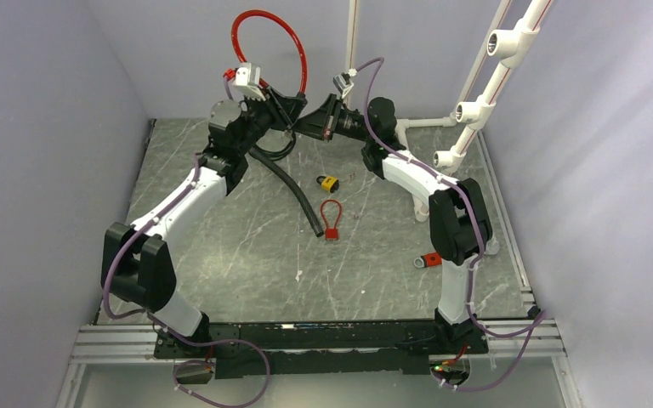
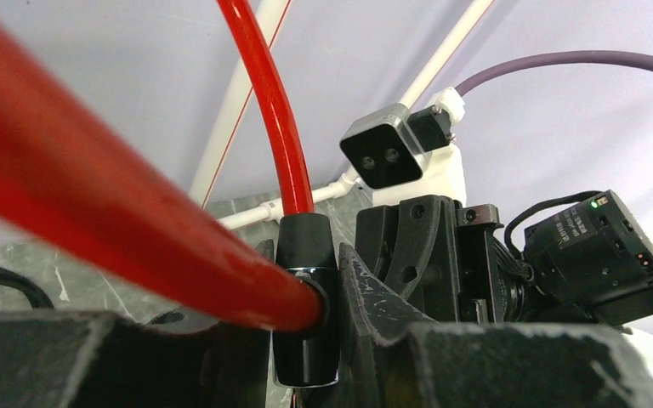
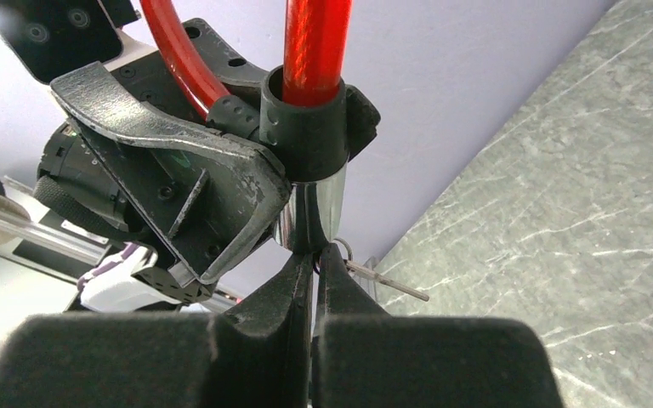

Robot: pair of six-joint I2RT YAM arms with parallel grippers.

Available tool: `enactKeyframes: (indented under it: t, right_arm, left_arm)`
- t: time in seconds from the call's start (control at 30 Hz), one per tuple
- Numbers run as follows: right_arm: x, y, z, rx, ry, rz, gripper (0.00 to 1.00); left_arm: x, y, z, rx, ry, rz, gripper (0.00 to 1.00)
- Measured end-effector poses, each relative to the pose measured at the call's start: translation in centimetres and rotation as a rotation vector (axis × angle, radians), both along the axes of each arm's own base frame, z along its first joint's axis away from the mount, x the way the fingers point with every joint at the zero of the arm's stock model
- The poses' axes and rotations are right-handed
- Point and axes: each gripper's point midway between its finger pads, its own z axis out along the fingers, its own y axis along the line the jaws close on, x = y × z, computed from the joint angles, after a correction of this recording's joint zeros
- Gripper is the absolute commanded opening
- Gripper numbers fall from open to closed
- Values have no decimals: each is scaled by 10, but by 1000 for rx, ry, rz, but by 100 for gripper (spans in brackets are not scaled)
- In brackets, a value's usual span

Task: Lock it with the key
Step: Lock the lock.

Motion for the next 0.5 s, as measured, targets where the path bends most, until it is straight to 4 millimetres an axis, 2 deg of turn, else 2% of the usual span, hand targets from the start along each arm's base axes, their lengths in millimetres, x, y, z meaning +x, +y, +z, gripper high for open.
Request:
enactKeyframes:
  t: [0.23,0.4,0.5]
  right_arm:
    - [-8,2,-3,30,23,74,0]
    - [-42,11,-11,0,25,225,0]
    - [-54,14,-16,-13,28,270,0]
  left_arm:
    - [4,-5,4,-11,-31,-18,0]
    - [11,1,12,-1,-84,4,0]
    - [14,5,14,15,-108,17,0]
